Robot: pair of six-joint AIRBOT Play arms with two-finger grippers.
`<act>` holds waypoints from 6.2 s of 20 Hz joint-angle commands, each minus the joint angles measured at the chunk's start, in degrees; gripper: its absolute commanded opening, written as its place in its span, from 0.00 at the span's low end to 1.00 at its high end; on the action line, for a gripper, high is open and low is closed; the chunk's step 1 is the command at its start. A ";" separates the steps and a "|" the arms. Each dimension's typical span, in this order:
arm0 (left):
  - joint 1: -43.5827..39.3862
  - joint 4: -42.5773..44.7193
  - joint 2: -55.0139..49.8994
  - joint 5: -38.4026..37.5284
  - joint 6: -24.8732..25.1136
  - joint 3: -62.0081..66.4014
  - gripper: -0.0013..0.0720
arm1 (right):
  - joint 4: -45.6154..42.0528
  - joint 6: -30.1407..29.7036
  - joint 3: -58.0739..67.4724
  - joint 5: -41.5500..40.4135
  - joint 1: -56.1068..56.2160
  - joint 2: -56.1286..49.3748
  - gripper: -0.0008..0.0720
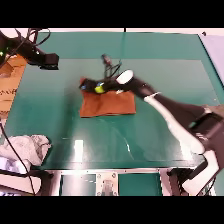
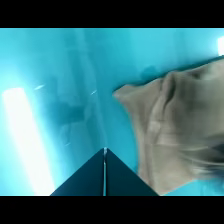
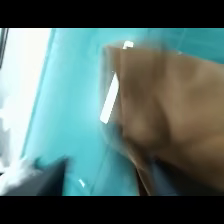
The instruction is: Fold the shirts.
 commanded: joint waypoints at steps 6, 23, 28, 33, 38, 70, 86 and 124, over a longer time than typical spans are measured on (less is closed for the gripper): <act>1.68 0.83 0.68 -2.01 1.68 0.22 0.05 | -4.09 0.24 2.34 8.00 -11.50 3.45 0.03; 1.68 0.79 0.66 -2.21 1.01 0.22 0.05 | 6.16 -11.37 -24.74 17.73 -28.30 4.35 0.84; 1.68 0.76 0.66 -2.45 1.09 0.22 0.05 | 6.73 -9.40 -13.03 20.59 -25.55 4.85 0.03; 1.68 0.76 0.66 -3.26 1.25 0.22 0.05 | 3.50 -4.09 -1.46 23.41 -35.65 14.43 0.03; 1.68 0.79 0.66 -3.37 1.29 0.22 0.05 | -1.53 2.19 0.92 26.14 -56.11 26.75 0.03; 1.68 0.44 0.66 -4.26 -0.09 0.22 0.05 | -10.54 -0.33 2.51 40.74 -98.66 25.24 0.03; 1.68 0.17 0.66 -7.41 0.17 0.20 0.05 | -47.01 24.24 -7.98 59.36 -105.15 33.53 0.03; -6.27 -5.33 39.89 0.20 -11.85 -49.13 0.05 | -41.29 17.03 -43.34 33.73 -42.38 53.75 0.03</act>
